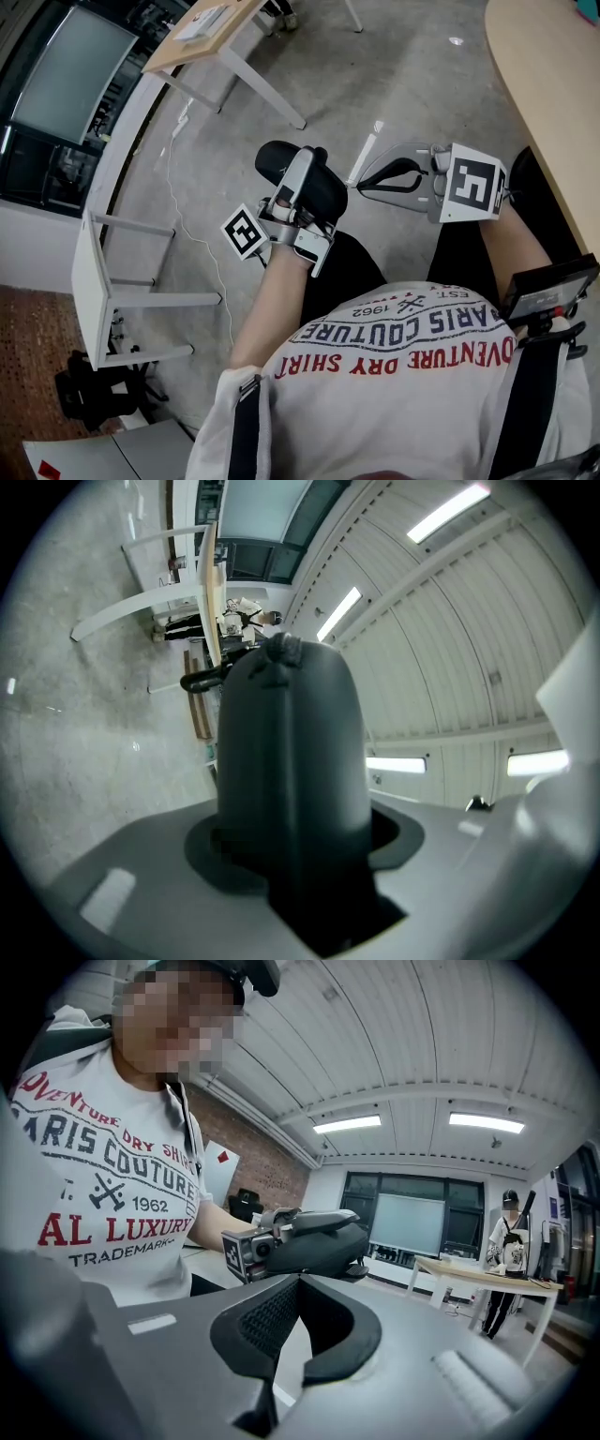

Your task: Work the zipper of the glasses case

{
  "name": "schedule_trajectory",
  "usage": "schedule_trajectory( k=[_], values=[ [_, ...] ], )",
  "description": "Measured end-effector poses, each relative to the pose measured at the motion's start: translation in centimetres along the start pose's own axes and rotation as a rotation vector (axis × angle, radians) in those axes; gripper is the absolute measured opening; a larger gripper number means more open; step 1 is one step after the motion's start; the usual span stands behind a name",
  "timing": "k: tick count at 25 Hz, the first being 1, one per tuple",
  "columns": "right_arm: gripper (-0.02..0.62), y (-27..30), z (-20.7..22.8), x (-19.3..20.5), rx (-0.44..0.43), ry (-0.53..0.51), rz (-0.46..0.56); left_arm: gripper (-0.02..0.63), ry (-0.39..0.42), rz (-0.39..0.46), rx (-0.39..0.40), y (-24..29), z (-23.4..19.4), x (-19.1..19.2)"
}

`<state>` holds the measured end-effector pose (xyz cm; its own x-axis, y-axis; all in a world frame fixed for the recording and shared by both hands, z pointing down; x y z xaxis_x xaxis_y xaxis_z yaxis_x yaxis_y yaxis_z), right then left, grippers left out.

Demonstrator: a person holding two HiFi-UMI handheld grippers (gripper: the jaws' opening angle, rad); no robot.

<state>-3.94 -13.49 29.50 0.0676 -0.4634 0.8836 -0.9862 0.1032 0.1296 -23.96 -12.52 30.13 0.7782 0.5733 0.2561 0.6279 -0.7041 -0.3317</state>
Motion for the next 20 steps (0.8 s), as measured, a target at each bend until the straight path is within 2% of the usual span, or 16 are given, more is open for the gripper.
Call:
schedule_trajectory(
  k=[20],
  values=[
    [-0.002, 0.79, -0.89, 0.6, -0.006, 0.015, -0.003, 0.247, 0.024, 0.165, -0.027, -0.72, -0.26, -0.54]
  ],
)
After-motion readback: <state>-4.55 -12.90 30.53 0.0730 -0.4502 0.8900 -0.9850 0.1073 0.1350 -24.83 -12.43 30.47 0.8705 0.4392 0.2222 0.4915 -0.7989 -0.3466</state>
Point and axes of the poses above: the fingertips, and each gripper's own axes: y forward along the fingers, z to its right, x out of its underside, the point moved 9 cm from there along -y, backward along the fingers, and after that the axes turned 8 degrees about -y, right-handed, at the moved point
